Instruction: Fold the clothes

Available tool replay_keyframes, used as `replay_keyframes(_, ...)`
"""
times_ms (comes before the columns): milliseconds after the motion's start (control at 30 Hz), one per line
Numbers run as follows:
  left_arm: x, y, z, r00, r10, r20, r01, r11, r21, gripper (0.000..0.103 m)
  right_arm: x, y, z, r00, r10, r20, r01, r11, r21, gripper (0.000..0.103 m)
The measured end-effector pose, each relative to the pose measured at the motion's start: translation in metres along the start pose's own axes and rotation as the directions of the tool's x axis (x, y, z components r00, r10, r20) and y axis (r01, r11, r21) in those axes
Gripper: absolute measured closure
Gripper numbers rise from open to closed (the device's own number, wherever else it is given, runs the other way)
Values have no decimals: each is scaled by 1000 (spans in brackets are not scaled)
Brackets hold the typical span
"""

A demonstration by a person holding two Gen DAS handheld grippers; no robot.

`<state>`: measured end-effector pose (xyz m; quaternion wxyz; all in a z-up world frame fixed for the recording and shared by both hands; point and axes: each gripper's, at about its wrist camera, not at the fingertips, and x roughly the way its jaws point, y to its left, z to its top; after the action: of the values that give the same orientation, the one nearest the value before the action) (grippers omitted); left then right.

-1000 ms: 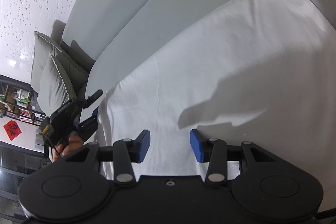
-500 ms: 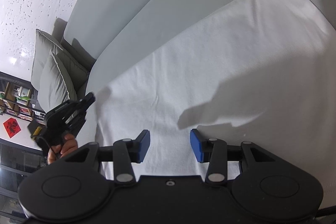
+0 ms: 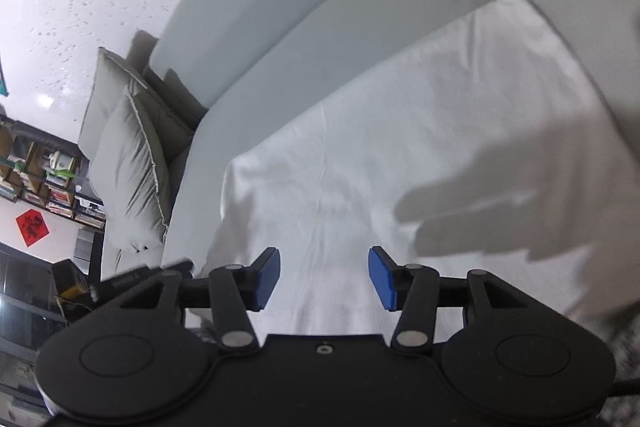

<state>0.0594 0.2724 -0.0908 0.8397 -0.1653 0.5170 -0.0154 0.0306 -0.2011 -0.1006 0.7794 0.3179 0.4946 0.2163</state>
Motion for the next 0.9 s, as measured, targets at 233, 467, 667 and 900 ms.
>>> replay_keyframes(233,3,-17,-12,997,62,-40,-62,998,9,77,-23,-10,-11,999,3,47,-4,999,37,52)
replay_keyframes(467,-7,-35,-28,986,163,27,-162,986,-28,99,-37,-21,-18,995,-6,95,1,999,49,50)
replay_keyframes(667,-2,-50,-38,957,283,59,-286,957,40,82,-42,-34,-16,989,-77,126,68,995,70,48)
replay_keyframes(900,-29,-90,-55,927,286,242,-328,931,157,84,-71,-52,-7,943,-217,254,209,976,59,82)
